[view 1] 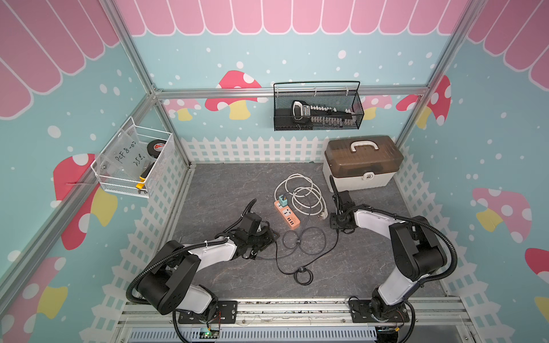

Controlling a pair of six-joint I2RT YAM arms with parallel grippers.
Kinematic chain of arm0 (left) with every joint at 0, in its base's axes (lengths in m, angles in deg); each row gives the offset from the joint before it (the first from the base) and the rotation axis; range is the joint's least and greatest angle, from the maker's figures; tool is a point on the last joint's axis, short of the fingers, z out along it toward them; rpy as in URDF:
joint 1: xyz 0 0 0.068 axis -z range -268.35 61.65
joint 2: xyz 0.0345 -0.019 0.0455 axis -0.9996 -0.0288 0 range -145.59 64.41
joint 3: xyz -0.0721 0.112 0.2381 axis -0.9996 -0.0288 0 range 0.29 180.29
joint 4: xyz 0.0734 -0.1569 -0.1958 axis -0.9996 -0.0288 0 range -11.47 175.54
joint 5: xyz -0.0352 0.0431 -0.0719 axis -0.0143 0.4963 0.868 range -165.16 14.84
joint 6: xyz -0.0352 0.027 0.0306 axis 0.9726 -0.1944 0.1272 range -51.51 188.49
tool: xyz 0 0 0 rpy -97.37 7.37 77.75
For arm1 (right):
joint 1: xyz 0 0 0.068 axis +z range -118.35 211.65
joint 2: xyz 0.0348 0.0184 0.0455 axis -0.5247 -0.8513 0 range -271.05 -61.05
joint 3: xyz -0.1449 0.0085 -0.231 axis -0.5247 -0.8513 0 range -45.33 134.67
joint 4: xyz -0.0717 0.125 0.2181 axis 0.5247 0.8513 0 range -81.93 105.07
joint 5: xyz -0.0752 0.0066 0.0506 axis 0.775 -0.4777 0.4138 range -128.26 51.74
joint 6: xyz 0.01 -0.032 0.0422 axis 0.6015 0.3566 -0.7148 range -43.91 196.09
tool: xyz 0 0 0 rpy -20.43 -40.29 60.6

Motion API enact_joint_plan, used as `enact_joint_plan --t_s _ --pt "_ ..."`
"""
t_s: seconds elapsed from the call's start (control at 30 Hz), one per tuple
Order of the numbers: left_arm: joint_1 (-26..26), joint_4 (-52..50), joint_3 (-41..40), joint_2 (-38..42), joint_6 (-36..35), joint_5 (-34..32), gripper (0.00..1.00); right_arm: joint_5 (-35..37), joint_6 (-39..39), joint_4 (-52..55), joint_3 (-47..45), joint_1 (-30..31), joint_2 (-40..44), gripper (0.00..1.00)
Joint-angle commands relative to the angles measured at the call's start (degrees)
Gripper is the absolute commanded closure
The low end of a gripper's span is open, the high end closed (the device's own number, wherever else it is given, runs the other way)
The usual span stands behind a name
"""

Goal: Charge mp3
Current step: Place the MP3 player at the center of the board.

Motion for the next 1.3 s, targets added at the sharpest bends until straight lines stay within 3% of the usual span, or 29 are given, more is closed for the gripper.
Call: enact_joint_plan --t_s 0.0,0.13,0.3,0.4,0.47,0.5,0.7,0.93,1.27 --pt "-0.6 0.1 -0.1 0.7 0.3 0.6 0.52 -1.7 0.0 0.0 -1.0 -0.2 0.4 0.76" --pt "-1.8 -4.3 0.5 3.0 -1.0 0.5 0.51 -2.7 0.1 -0.3 -1.4 -0.2 2.0 0.83" --pt "-2.3 -19.4 5.7 7.1 -6.6 -4.5 0.48 -4.6 0.4 -1.6 -2.4 -0.2 4.8 0.89" --pt "-2.4 -22.6 6.5 9.9 -7.2 -6.7 0.41 -5.9 0.5 -2.4 -2.8 -0.2 6.3 0.92" --pt "-2.3 -23.8 6.9 11.4 -7.2 -7.4 0.3 -6.8 0.9 -2.8 -3.0 -0.1 7.4 0.94" --pt "-2.3 -24.4 7.2 12.1 -7.3 -7.8 0.18 -7.4 1.1 -3.2 -3.2 -0.1 8.2 0.95" --pt "-2.4 -27.4 9.5 14.4 -8.0 -9.3 0.15 -14.1 2.5 -7.7 -5.3 0.3 13.3 0.99" --pt "-2.3 -24.7 11.2 12.5 -4.9 -5.7 0.15 -27.1 3.9 -15.2 -6.5 2.3 17.3 1.0" --pt "-1.2 -24.8 18.2 7.7 -0.9 -0.5 0.15 -36.5 12.3 -14.3 -2.7 12.3 13.7 1.0"
